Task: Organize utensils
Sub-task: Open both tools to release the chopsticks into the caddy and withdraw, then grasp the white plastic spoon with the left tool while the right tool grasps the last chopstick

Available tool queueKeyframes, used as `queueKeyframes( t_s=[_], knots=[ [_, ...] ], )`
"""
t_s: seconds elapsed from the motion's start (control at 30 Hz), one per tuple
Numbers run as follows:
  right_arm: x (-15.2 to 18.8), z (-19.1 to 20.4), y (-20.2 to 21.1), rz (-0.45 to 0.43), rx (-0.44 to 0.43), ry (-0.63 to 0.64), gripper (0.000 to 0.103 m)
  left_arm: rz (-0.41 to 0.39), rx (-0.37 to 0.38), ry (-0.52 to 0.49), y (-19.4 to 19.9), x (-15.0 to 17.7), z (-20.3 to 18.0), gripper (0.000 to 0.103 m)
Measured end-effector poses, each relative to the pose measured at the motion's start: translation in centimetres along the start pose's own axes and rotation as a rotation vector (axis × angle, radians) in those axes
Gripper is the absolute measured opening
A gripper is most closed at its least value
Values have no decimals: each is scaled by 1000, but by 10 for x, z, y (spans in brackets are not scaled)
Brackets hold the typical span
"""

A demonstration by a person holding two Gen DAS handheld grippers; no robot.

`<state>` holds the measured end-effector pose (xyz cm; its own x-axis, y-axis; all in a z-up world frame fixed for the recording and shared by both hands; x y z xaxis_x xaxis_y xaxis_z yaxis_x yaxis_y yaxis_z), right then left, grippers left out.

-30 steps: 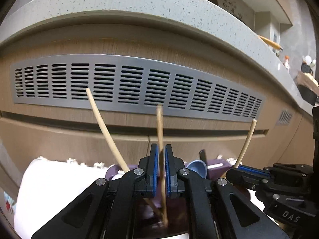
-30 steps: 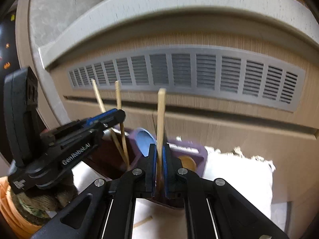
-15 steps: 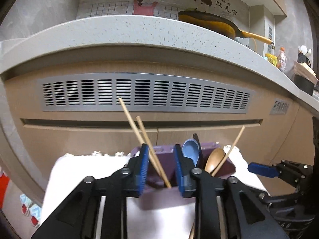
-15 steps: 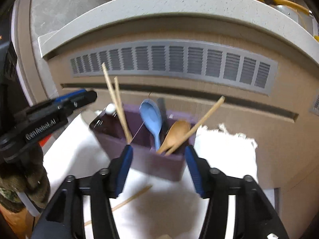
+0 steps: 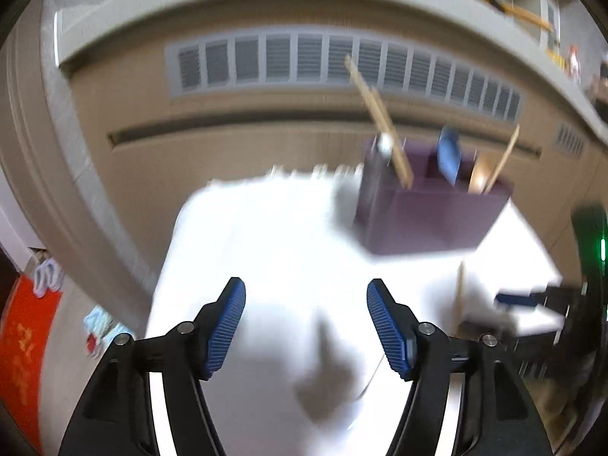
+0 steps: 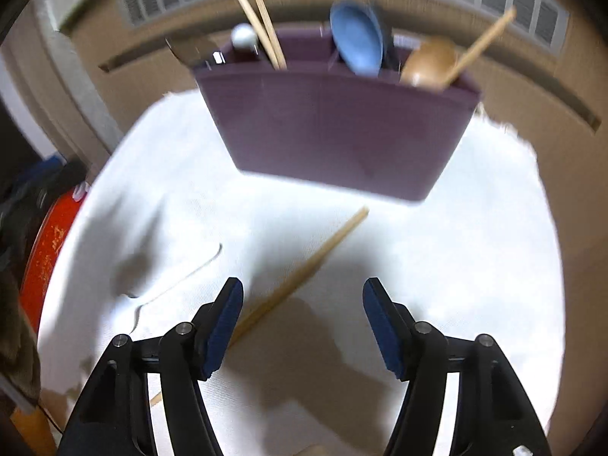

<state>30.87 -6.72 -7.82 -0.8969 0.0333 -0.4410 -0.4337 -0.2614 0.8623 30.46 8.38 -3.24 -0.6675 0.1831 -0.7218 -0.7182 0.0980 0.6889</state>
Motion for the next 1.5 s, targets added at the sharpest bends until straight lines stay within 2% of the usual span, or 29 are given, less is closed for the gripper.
queueKeyframes(
  t_s=[0.07,0.17,0.27,0.33,0.5,0.53,0.6,0.63,0.7,0.8,0.9,1.0,1.17,1.3,1.4,1.5],
  knots=[
    [4,2,-7,18,8,-15,63,45,21,-47,-1,22,-1,67],
    [9,9,-13,21,31,-4,63,95,112,-106,-1,48,-14,67],
    [12,14,-20,58,95,22,79,121,185,-169,2,64,-32,67],
    [15,16,-24,67,136,55,79,131,209,-201,4,70,-43,67],
    [21,6,-21,67,86,38,78,155,231,-194,-1,69,-54,67],
    [22,1,-20,66,66,25,77,158,235,-190,-3,68,-56,67],
    [23,-6,-16,50,61,29,62,164,247,-188,-5,65,-59,67],
    [24,-9,-14,48,62,39,58,169,252,-187,-7,64,-60,67],
    [27,-16,-9,47,43,51,43,177,254,-190,-10,61,-64,67],
    [30,-31,-3,45,16,48,25,182,255,-197,-14,59,-69,67],
    [37,-40,2,49,-2,59,13,192,259,-207,-17,58,-74,67],
    [41,-45,9,50,-23,72,7,204,262,-228,-19,56,-78,67],
    [42,-50,33,10,-95,81,6,217,252,-245,-26,44,-81,66],
    [34,-45,45,-25,-129,76,6,252,257,-225,-40,31,-78,54],
    [32,-46,53,-47,-137,75,6,299,268,-211,-53,26,-79,50],
    [32,-47,57,-71,-123,80,6,346,250,-239,-67,22,-83,45]
  ],
)
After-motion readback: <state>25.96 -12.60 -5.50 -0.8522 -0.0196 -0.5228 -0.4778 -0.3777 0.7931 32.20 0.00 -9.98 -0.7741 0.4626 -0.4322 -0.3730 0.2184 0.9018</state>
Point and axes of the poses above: each gripper's, at about its wrist camera, not at the fingertips, and y roughly against the way its jaws point, z to its left, x to its underside, the point moved 4 cm from there along -y, roughly the way its jaws point, and after that the axes turned 6 degrees about -y, right-handed, at the moved point
